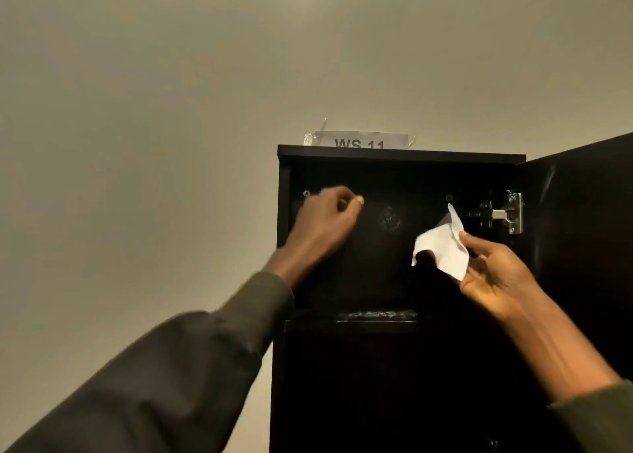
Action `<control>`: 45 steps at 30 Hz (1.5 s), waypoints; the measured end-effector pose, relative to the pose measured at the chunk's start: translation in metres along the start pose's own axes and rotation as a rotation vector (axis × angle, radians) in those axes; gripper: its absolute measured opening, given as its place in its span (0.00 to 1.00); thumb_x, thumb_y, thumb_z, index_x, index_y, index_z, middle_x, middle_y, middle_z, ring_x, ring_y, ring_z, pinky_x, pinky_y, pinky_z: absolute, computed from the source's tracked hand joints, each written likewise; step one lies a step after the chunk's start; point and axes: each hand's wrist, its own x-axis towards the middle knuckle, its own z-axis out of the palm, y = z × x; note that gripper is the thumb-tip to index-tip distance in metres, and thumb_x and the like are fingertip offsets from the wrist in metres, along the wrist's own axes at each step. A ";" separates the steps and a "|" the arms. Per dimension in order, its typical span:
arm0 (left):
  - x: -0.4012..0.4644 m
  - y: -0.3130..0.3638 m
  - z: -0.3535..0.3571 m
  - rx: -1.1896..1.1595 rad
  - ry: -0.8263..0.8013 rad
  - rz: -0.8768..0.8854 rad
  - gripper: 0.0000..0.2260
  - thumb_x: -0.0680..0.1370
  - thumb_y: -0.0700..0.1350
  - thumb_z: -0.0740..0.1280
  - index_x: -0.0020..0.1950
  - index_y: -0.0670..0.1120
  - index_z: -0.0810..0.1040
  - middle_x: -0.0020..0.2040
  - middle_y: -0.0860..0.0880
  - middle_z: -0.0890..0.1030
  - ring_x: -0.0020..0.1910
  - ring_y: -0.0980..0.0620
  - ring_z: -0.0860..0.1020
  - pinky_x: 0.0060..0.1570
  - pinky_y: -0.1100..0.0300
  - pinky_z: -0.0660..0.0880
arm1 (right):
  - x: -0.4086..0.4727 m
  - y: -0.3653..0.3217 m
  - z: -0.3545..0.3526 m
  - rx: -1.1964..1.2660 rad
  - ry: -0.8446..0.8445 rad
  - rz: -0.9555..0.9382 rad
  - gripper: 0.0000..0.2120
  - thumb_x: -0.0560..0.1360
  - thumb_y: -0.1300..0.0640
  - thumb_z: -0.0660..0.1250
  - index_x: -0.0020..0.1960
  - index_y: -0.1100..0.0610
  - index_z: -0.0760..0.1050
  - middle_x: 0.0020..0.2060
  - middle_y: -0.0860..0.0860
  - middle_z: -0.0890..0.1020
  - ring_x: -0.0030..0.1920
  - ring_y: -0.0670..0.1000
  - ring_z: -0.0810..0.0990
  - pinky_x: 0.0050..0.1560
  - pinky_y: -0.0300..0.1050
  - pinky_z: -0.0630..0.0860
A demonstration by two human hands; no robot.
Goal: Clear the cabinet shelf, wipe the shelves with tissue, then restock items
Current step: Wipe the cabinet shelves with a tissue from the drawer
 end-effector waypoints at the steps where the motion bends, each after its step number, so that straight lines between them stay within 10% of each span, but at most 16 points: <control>1: 0.005 -0.001 -0.005 0.036 0.049 0.045 0.10 0.83 0.51 0.62 0.59 0.49 0.80 0.50 0.53 0.80 0.47 0.59 0.78 0.46 0.69 0.73 | 0.002 -0.002 0.001 0.031 -0.003 -0.009 0.15 0.79 0.59 0.64 0.64 0.61 0.74 0.59 0.60 0.81 0.57 0.58 0.82 0.45 0.58 0.82; 8: 0.021 -0.020 -0.013 0.190 0.462 0.327 0.13 0.83 0.48 0.63 0.42 0.44 0.79 0.37 0.48 0.80 0.35 0.52 0.77 0.37 0.54 0.76 | 0.022 -0.006 0.004 0.232 -0.021 0.103 0.14 0.78 0.50 0.65 0.58 0.57 0.78 0.50 0.67 0.82 0.51 0.65 0.81 0.41 0.63 0.82; 16: 0.037 -0.034 -0.013 0.317 0.641 0.452 0.11 0.78 0.48 0.71 0.40 0.44 0.77 0.37 0.48 0.78 0.36 0.50 0.74 0.37 0.52 0.74 | 0.056 -0.006 0.029 0.113 0.005 0.035 0.03 0.76 0.66 0.67 0.49 0.64 0.77 0.40 0.57 0.84 0.33 0.51 0.85 0.32 0.42 0.82; 20: 0.037 -0.039 -0.015 0.299 0.604 0.449 0.10 0.79 0.48 0.71 0.42 0.43 0.80 0.38 0.47 0.81 0.35 0.53 0.77 0.37 0.61 0.76 | 0.091 0.010 0.032 -0.054 0.153 -0.288 0.16 0.73 0.69 0.69 0.60 0.60 0.78 0.54 0.55 0.82 0.48 0.49 0.82 0.39 0.38 0.80; 26: 0.037 -0.044 -0.014 0.312 0.533 0.455 0.14 0.83 0.47 0.63 0.42 0.41 0.80 0.37 0.46 0.81 0.35 0.52 0.78 0.36 0.59 0.75 | 0.119 0.026 0.030 -0.636 0.150 -0.782 0.10 0.76 0.67 0.67 0.57 0.62 0.80 0.50 0.53 0.81 0.43 0.39 0.78 0.39 0.24 0.73; 33: 0.045 -0.043 -0.005 0.341 0.528 0.462 0.16 0.84 0.47 0.60 0.38 0.44 0.75 0.32 0.50 0.74 0.30 0.53 0.72 0.31 0.68 0.63 | 0.130 0.031 0.030 -0.932 0.118 -1.206 0.07 0.77 0.54 0.69 0.49 0.57 0.83 0.45 0.53 0.84 0.47 0.49 0.81 0.48 0.40 0.74; 45: 0.033 -0.054 -0.003 0.460 0.796 0.335 0.12 0.79 0.46 0.68 0.37 0.45 0.73 0.35 0.48 0.76 0.38 0.51 0.71 0.42 0.56 0.66 | 0.129 0.016 0.024 -1.055 0.101 -1.392 0.17 0.76 0.66 0.68 0.64 0.56 0.76 0.52 0.50 0.81 0.50 0.49 0.79 0.47 0.39 0.74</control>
